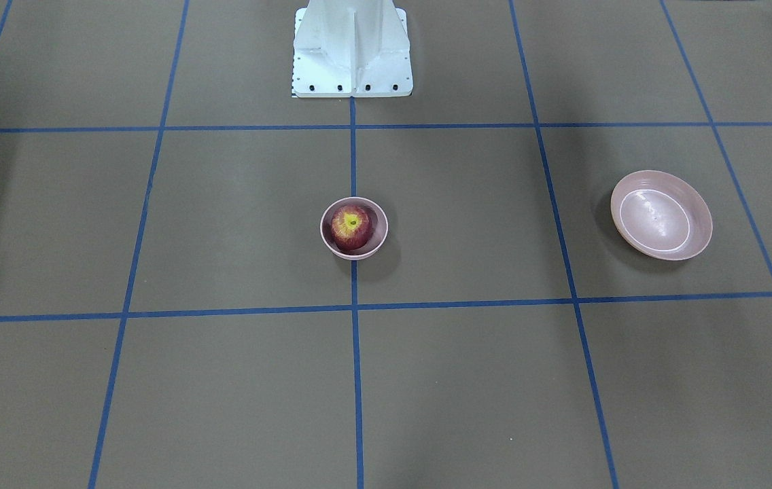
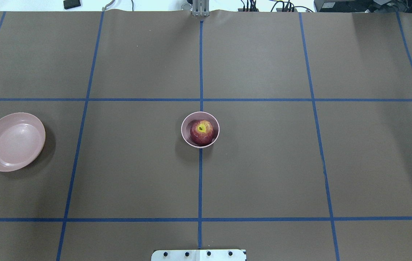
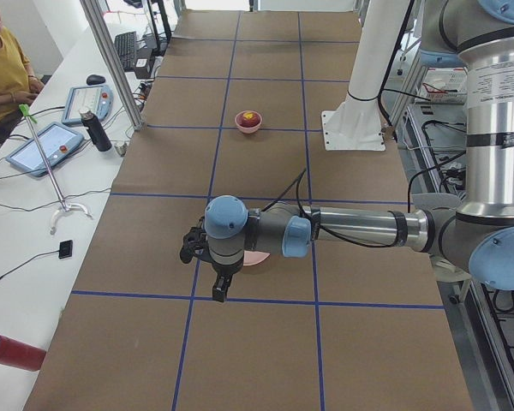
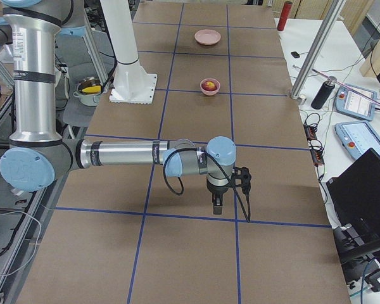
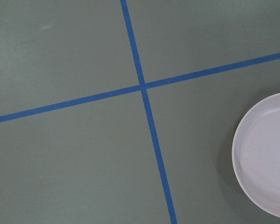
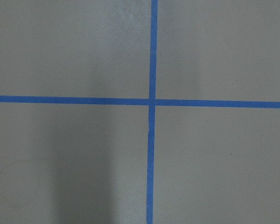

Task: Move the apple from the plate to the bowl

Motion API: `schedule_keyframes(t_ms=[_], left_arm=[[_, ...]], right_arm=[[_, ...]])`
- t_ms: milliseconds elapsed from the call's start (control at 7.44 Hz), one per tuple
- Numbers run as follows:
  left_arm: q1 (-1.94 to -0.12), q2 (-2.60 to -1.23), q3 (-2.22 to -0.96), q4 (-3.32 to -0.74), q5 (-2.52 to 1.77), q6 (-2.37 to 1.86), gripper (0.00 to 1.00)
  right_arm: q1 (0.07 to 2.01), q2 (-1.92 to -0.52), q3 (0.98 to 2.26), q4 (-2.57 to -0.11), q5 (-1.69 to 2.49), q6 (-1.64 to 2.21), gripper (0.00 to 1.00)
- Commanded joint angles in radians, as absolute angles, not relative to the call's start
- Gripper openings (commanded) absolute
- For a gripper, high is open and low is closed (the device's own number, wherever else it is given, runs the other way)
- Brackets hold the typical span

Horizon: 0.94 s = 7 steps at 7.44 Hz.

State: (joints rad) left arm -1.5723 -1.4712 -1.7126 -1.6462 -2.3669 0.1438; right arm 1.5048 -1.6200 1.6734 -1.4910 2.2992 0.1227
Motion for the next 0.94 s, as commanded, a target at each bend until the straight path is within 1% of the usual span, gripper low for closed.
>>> schedule_keyframes(t_ms=[0,806], left_arm=[[-1.572,-1.471,-1.712,-1.646,-2.367,0.144,0.98],[-1.572,-1.47,-1.712,-1.646,-2.367,0.143,0.98]], right_arm=[[1.505,-1.62,1.674,-1.491,2.298,0.123,1.0],[1.505,-1.618,1.672,-1.491,2.299,0.138,1.0]])
